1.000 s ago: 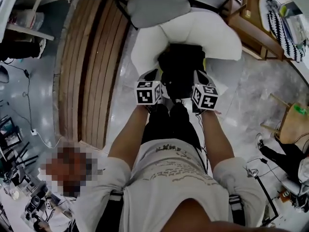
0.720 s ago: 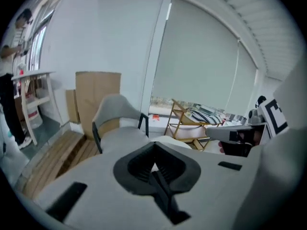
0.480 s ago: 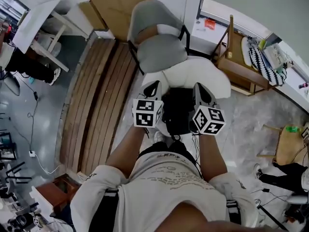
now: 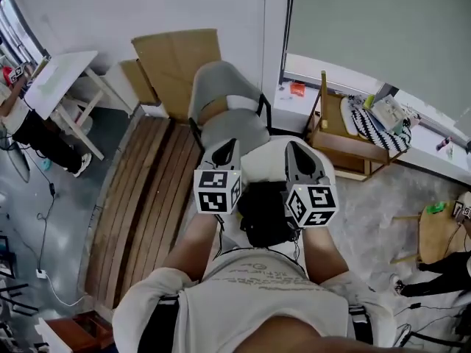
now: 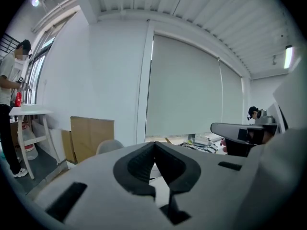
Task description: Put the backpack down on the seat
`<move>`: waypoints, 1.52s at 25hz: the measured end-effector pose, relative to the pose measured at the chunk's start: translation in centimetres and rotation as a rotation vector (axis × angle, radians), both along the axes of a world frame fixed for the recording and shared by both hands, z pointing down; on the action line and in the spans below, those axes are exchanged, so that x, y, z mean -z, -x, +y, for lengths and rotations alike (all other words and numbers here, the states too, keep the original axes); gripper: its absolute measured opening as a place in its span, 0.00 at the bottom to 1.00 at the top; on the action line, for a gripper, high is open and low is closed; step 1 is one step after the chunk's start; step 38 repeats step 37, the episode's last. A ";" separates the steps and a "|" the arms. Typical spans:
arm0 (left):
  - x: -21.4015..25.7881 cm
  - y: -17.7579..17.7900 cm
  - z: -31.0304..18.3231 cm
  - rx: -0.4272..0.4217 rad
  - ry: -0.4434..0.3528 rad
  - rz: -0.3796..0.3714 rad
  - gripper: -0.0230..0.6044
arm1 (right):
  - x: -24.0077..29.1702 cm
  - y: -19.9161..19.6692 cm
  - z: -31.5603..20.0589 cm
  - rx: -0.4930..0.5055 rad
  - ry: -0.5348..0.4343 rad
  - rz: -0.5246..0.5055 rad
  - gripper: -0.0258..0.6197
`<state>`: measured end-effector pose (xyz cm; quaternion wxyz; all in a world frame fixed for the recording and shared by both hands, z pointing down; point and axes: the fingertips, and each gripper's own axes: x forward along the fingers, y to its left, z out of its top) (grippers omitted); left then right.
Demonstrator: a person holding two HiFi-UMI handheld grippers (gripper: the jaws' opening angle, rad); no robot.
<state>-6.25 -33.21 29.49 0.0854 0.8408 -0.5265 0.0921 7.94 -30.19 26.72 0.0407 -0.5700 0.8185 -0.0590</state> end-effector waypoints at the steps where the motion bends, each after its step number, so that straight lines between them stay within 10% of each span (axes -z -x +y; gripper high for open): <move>1: 0.0 -0.2 0.3 -0.005 0.000 0.008 0.07 | 0.3 0.1 0.3 -0.006 -0.008 0.016 0.08; 38: 1.2 -2.0 1.9 -0.068 -0.022 0.010 0.07 | -0.6 1.3 1.6 -0.006 0.038 0.100 0.08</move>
